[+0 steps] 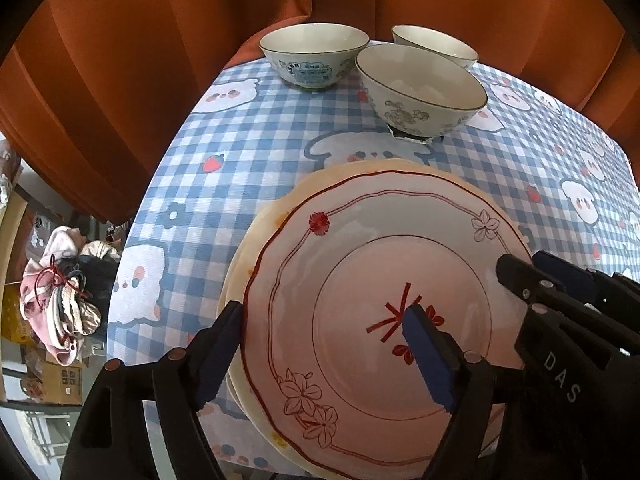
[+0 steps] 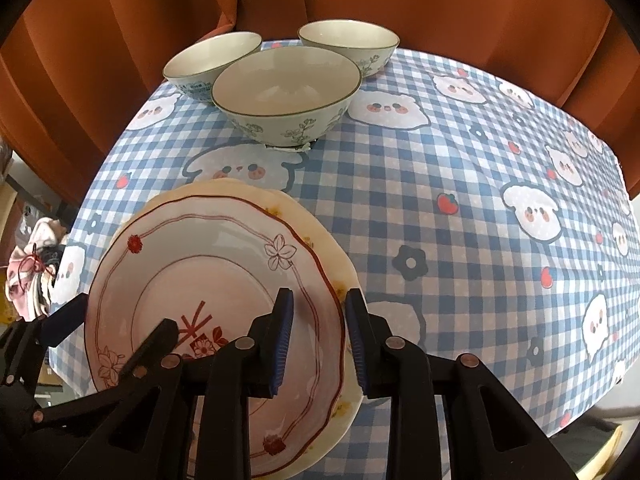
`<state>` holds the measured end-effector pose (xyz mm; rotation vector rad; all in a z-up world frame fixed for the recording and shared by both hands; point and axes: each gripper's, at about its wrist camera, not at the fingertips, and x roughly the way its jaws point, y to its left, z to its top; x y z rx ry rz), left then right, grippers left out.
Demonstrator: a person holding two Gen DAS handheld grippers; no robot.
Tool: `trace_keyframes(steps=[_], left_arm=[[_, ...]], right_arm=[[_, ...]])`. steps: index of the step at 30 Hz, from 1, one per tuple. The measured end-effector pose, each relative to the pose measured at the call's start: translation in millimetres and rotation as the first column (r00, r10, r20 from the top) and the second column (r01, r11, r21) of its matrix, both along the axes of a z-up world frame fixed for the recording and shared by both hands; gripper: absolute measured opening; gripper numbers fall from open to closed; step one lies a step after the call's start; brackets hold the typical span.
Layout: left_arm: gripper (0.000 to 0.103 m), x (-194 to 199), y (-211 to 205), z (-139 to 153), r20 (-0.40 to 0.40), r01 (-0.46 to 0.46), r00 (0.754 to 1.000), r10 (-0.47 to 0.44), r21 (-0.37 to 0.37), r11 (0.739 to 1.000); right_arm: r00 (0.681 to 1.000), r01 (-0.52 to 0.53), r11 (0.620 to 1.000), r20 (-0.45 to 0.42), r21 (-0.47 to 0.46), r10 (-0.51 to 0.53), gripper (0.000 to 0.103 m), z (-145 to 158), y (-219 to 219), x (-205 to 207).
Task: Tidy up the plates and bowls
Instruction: 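Open both grippers and raise them off the plate stack, then move both grippers to the large white bowl and grip its rim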
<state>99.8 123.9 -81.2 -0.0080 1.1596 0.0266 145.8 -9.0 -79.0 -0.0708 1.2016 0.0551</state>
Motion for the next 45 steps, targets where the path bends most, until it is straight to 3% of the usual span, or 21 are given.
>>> trace_keyframes(steps=[3, 6, 7, 18, 31, 36, 42, 45], left_arm=[[0.084, 2, 3, 3, -0.009, -0.006, 1.000, 0.006, -0.028, 1.000], [0.086, 5, 2, 13, 0.014, 0.000, 1.000, 0.001, -0.033, 0.999], [0.087, 8, 1, 17, 0.024, 0.002, 1.000, -0.001, -0.034, 0.999], [0.087, 58, -9, 43, 0.112, -0.023, 0.993, 0.027, -0.029, 0.999], [0.080, 140, -21, 38, 0.159, -0.053, 0.986, 0.048, 0.031, 0.998], [0.075, 165, -26, 24, 0.136, -0.060, 0.989, 0.057, 0.021, 0.998], [0.073, 182, -26, 5, 0.110, -0.093, 0.990, 0.091, 0.016, 0.996], [0.063, 186, -27, -1, 0.099, -0.096, 0.991, 0.095, 0.011, 0.995]], right_arm=[[1.000, 0.004, 1.000, -0.009, 0.018, -0.004, 0.039, 3, -1, -1], [1.000, 0.011, 1.000, 0.011, 0.024, -0.011, 0.062, 13, -2, -1], [1.000, 0.011, 1.000, 0.023, 0.028, -0.012, 0.063, 17, -2, 0], [0.994, 0.005, 0.996, 0.108, 0.089, -0.015, 0.063, 49, -13, 43], [0.989, 0.023, 0.993, 0.144, 0.117, -0.040, 0.063, 39, -28, 127], [0.986, 0.018, 0.995, 0.162, 0.101, -0.035, 0.063, 26, -30, 158], [0.991, 0.007, 0.993, 0.131, 0.118, -0.022, 0.049, 7, -29, 181], [0.993, 0.009, 0.992, 0.119, 0.124, -0.024, 0.041, 0, -28, 188]])
